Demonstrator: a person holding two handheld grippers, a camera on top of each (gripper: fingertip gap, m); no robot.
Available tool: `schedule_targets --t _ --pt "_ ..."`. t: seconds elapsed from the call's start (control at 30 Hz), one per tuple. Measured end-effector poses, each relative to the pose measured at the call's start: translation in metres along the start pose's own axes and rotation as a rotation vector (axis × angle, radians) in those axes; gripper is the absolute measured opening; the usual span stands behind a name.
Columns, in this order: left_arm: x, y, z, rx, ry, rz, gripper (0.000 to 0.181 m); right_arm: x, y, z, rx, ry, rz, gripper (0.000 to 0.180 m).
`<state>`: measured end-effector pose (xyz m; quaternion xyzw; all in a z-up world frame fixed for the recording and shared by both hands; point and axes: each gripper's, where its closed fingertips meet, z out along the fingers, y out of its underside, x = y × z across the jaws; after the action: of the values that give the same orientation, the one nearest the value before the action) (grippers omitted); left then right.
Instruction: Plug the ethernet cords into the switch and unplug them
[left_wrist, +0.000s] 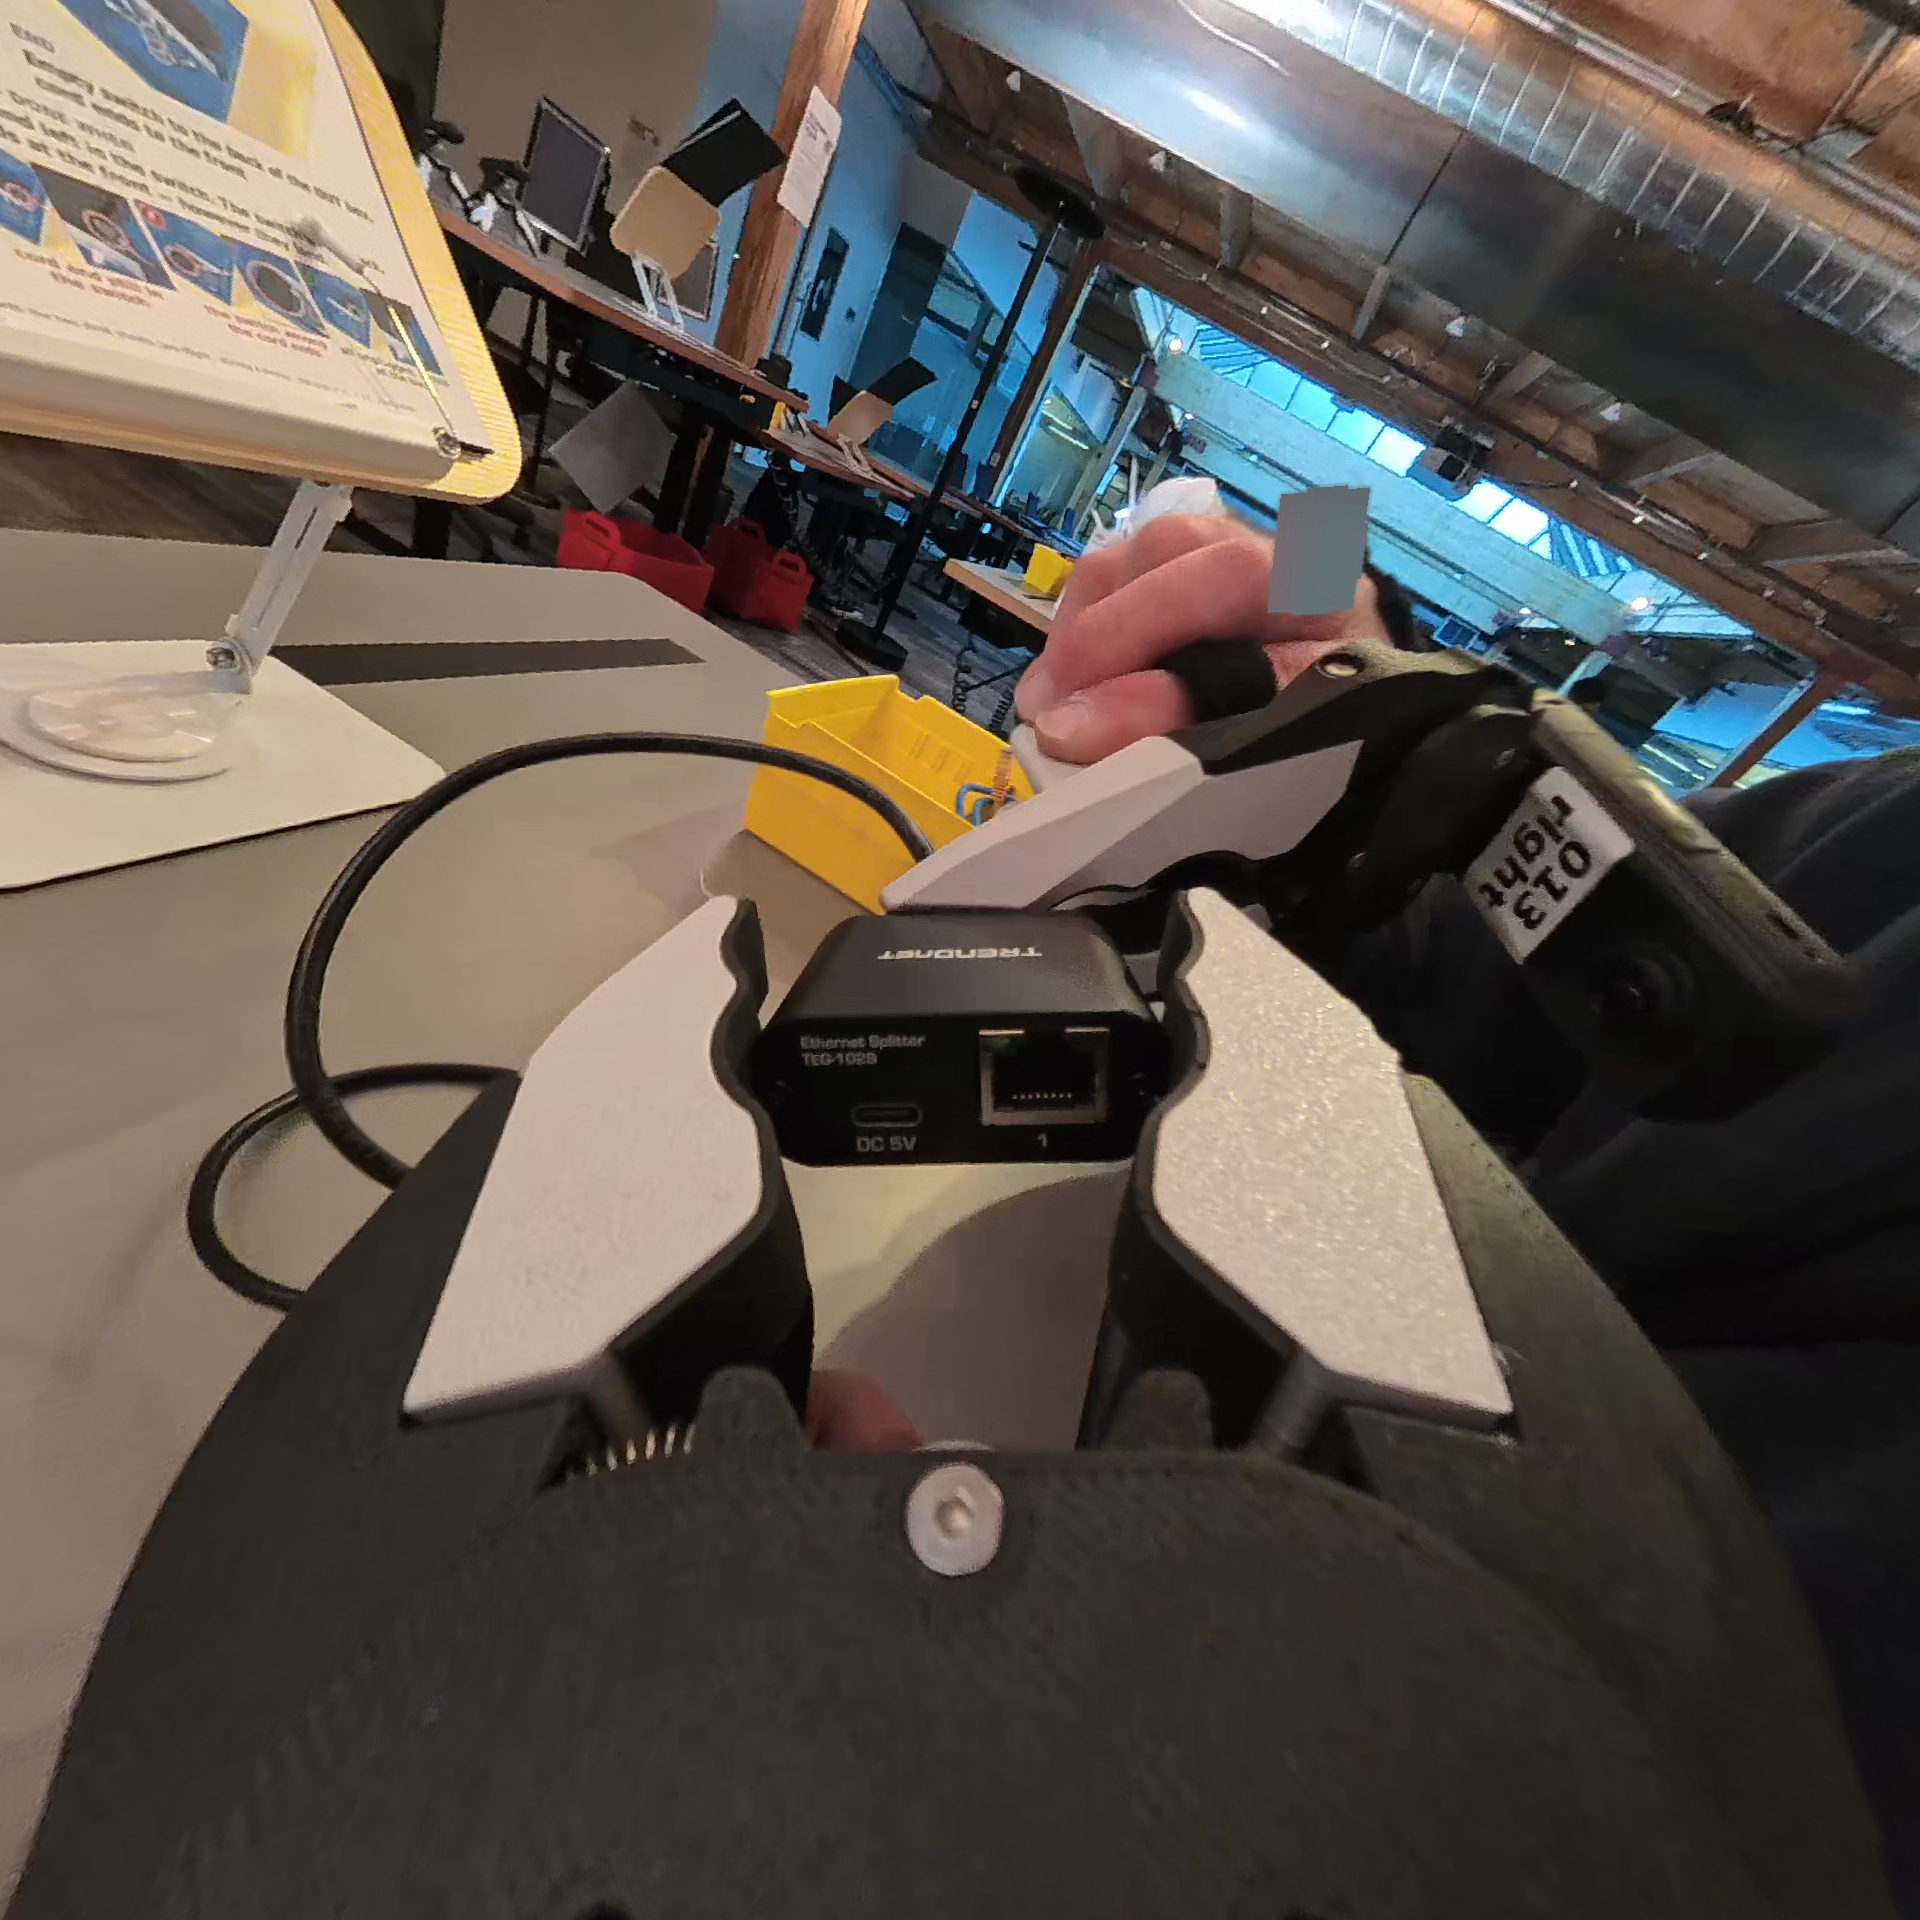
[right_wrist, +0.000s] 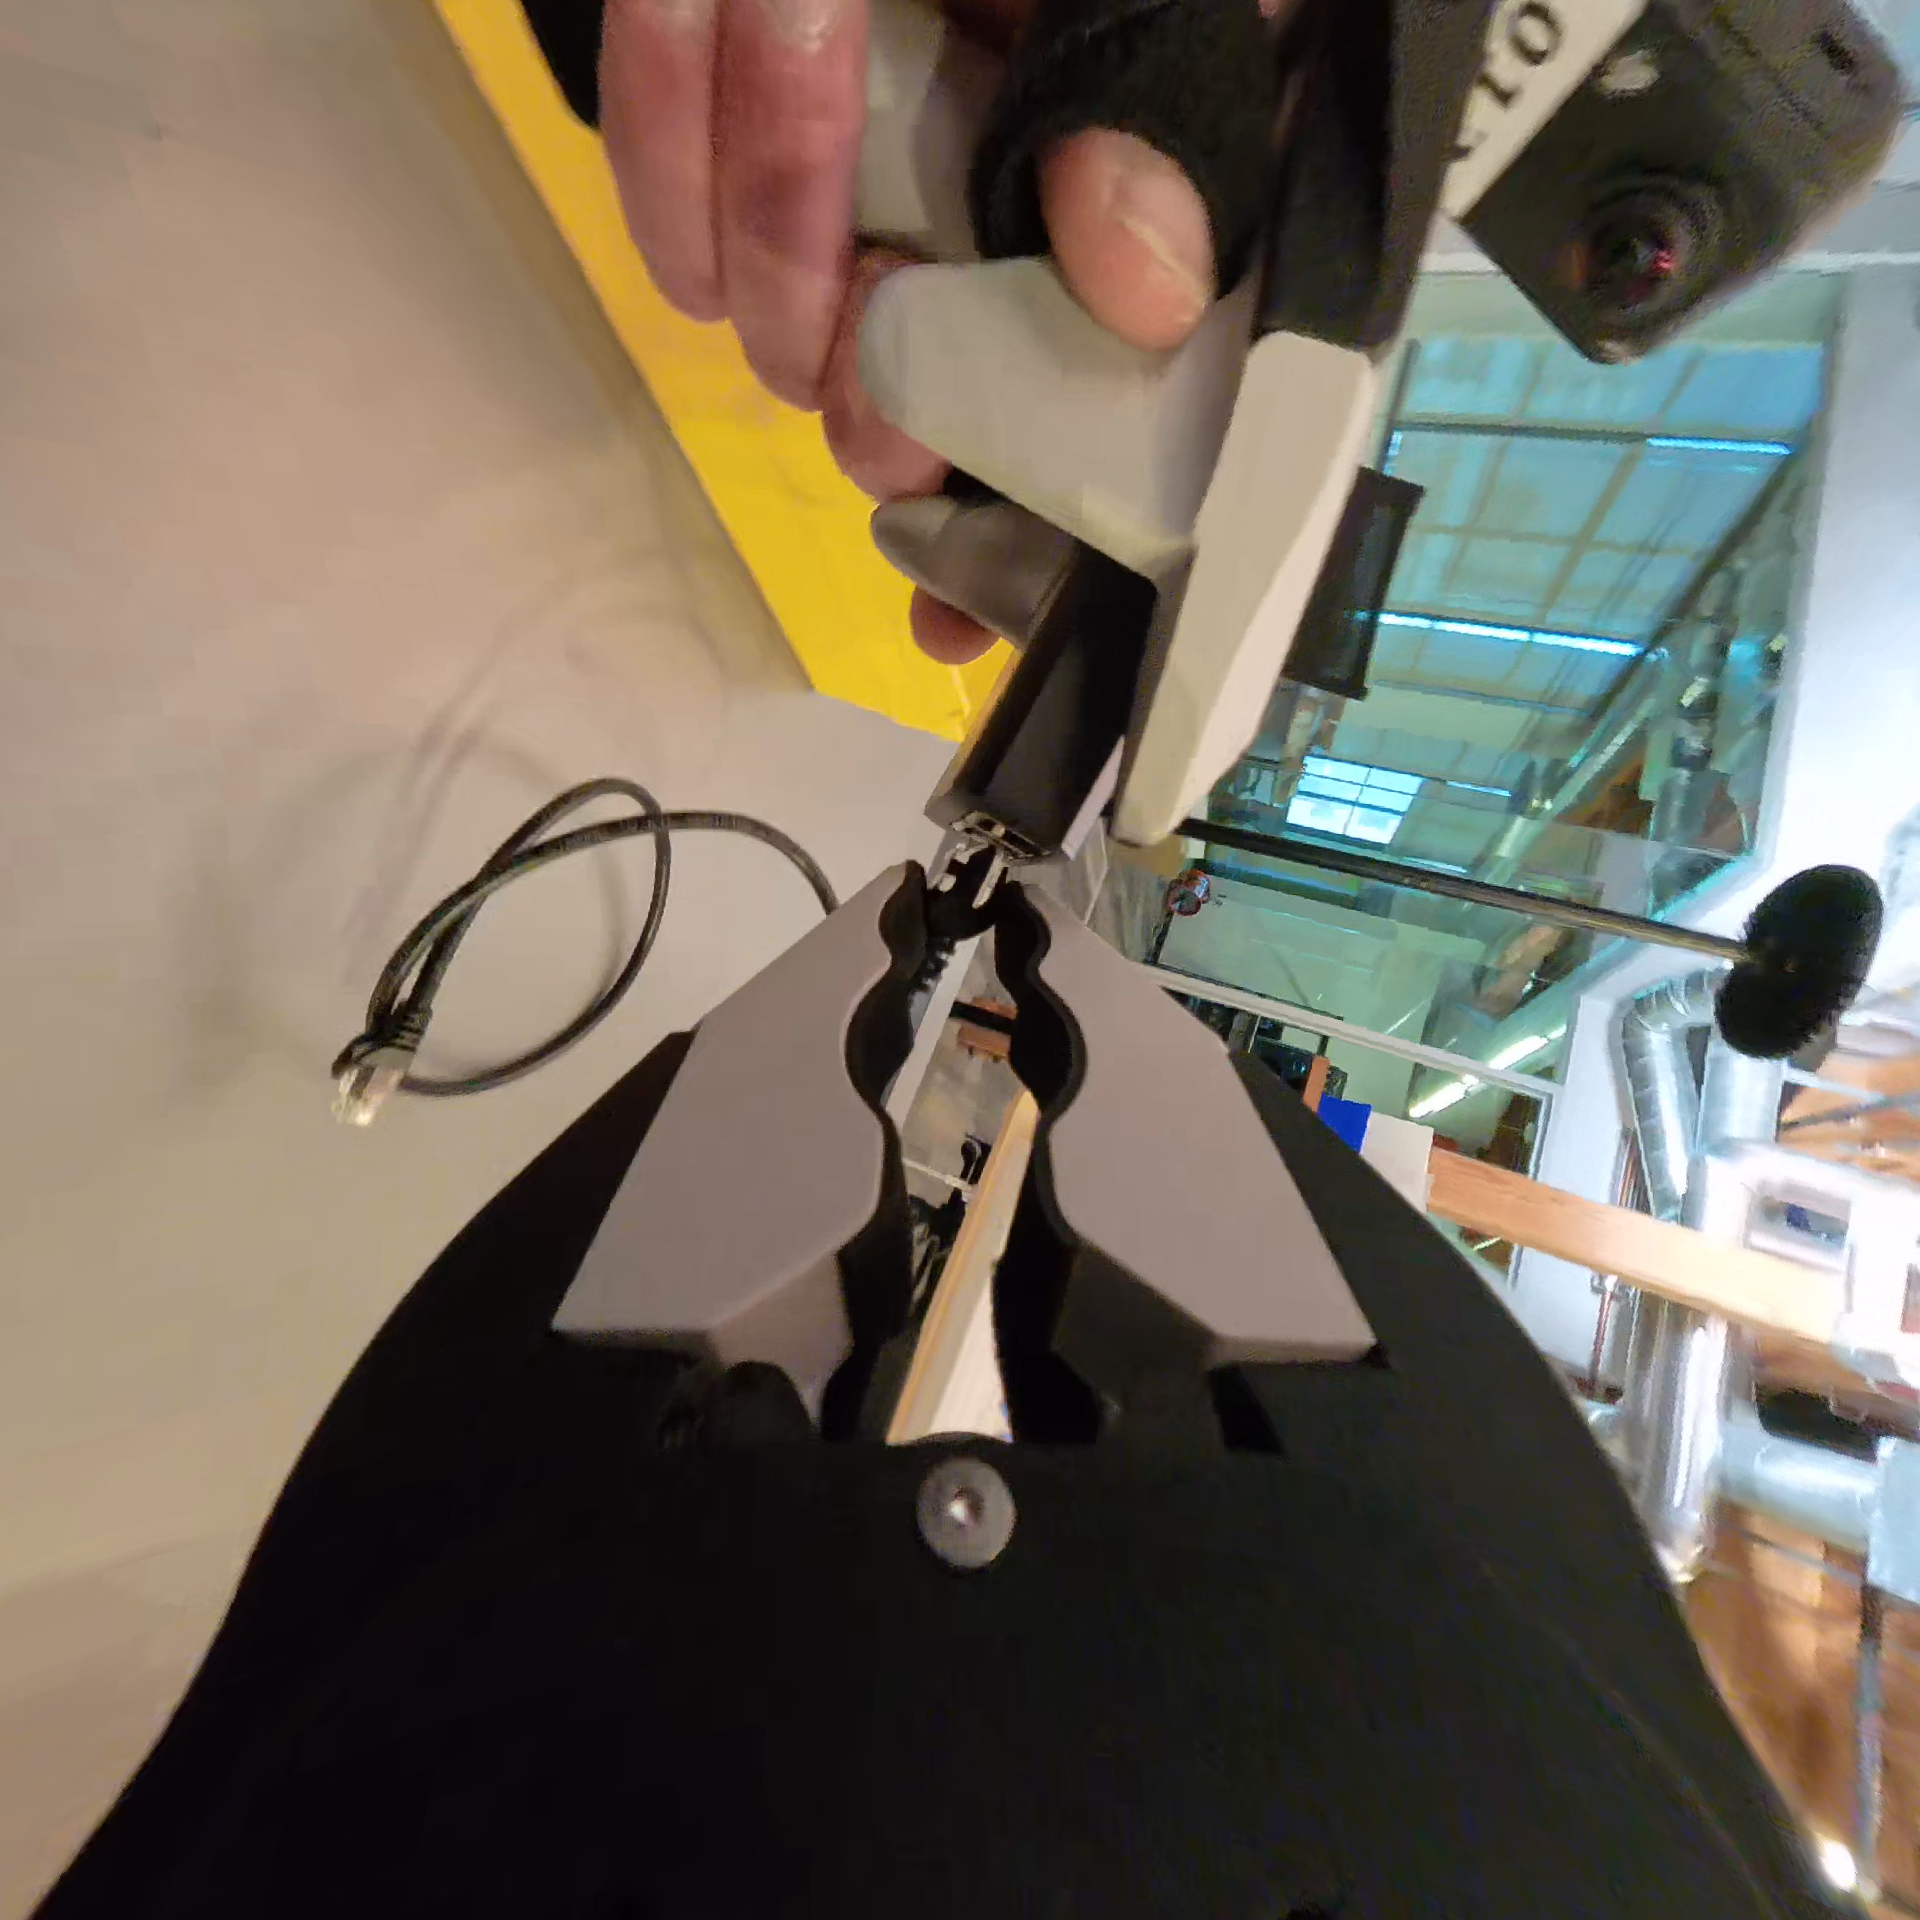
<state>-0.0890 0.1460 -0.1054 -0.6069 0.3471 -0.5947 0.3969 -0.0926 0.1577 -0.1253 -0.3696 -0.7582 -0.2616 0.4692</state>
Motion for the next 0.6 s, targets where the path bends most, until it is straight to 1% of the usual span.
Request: schedule_targets --t 0.1,0.17,0.2,0.27,0.3,0.33,0.37,0.4,0.47,0.57,0.6 --pt "-0.006 0.004 0.003 -0.013 -0.042 -0.003 0.073 -0.007 0.005 0.004 -0.024 -0.064 -0.08 0.011" --pt "-0.01 0.005 0.002 0.004 -0.037 -0.045 0.073 -0.009 0.007 0.006 -0.013 -0.076 -0.1 0.011" --pt "-0.017 0.0 -0.003 0.035 -0.062 -0.049 0.073 -0.013 0.013 0.007 -0.032 -0.103 -0.117 0.011" --pt "-0.036 -0.033 -0.037 0.194 -0.083 -0.131 0.072 -0.029 0.032 0.01 -0.076 -0.146 -0.114 0.01" --pt "-0.037 -0.038 -0.046 0.188 -0.102 -0.075 0.072 -0.037 0.039 0.009 -0.076 -0.158 -0.086 0.01" --pt "-0.035 -0.033 -0.044 0.133 -0.126 -0.013 0.072 -0.043 0.045 0.006 -0.082 -0.173 -0.052 0.01" --pt "-0.03 -0.026 -0.037 0.097 -0.123 0.006 0.073 -0.041 0.049 0.002 -0.075 -0.17 0.003 0.01" --pt "-0.029 -0.016 -0.028 0.057 -0.126 0.017 0.073 -0.034 0.055 -0.004 -0.06 -0.153 0.087 0.01" --pt "-0.037 -0.002 -0.02 -0.005 -0.162 0.045 0.073 -0.012 0.079 -0.021 -0.091 -0.081 0.198 0.01" --pt "-0.04 -0.013 -0.03 0.078 -0.103 -0.031 0.073 0.019 0.12 -0.061 -0.138 0.035 0.372 0.01" --pt "-0.041 -0.017 -0.034 0.091 -0.106 -0.032 0.073 0.026 0.136 -0.075 -0.168 0.073 0.42 0.011"
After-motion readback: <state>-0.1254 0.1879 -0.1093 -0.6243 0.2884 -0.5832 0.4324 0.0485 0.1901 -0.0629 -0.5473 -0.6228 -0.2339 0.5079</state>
